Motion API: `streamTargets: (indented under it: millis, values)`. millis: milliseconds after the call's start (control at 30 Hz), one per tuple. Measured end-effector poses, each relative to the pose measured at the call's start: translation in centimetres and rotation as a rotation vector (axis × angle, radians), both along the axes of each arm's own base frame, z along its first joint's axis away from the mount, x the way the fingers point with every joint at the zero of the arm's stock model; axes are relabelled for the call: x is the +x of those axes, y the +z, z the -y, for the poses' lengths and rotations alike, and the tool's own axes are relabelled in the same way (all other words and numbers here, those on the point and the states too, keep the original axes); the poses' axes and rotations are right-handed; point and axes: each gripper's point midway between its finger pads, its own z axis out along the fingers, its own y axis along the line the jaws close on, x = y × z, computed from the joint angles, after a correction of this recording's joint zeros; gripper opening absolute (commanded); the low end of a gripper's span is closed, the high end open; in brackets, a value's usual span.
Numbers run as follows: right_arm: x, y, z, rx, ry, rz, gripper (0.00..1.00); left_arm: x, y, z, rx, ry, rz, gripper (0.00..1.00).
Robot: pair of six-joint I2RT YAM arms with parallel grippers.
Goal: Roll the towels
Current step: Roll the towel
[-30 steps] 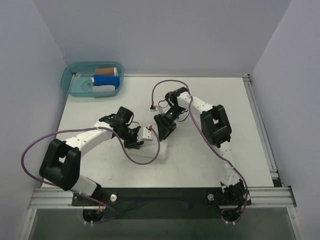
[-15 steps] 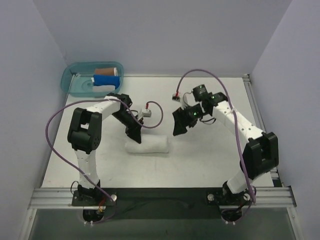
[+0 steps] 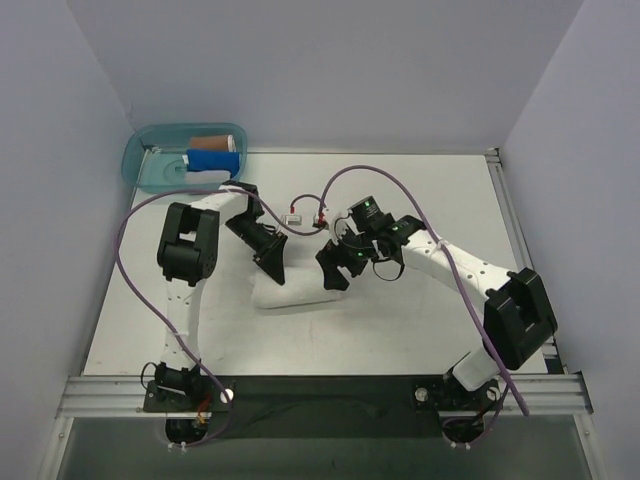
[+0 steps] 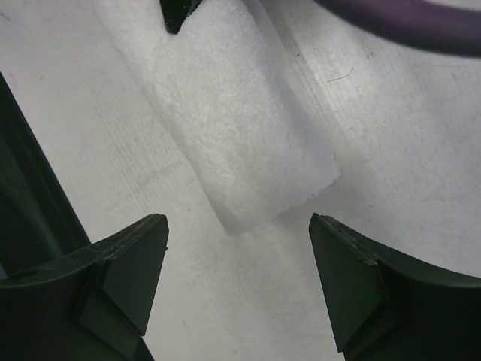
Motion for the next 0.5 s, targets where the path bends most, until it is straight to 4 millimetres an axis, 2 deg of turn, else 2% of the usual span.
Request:
streamTargets:
  millis: [100, 267, 500]
  values:
    - [0.8, -1.0, -0.2, 0.009, -0.026, 0.015, 0.79, 0.2, 0.0, -0.1, -0.004, 0.026, -0.047, 0.27]
    - [0.2, -3.7, 0.2, 0.002, -0.043, 0.003, 0.80, 0.4, -0.1, -0.1, -0.001, 0.052, -0.094, 0.27]
    - [1.3, -3.4, -1.5, 0.020, -0.034, 0.051, 0.80, 0.4, -0.1, -0.1, -0.001, 0.055, -0.106, 0.31]
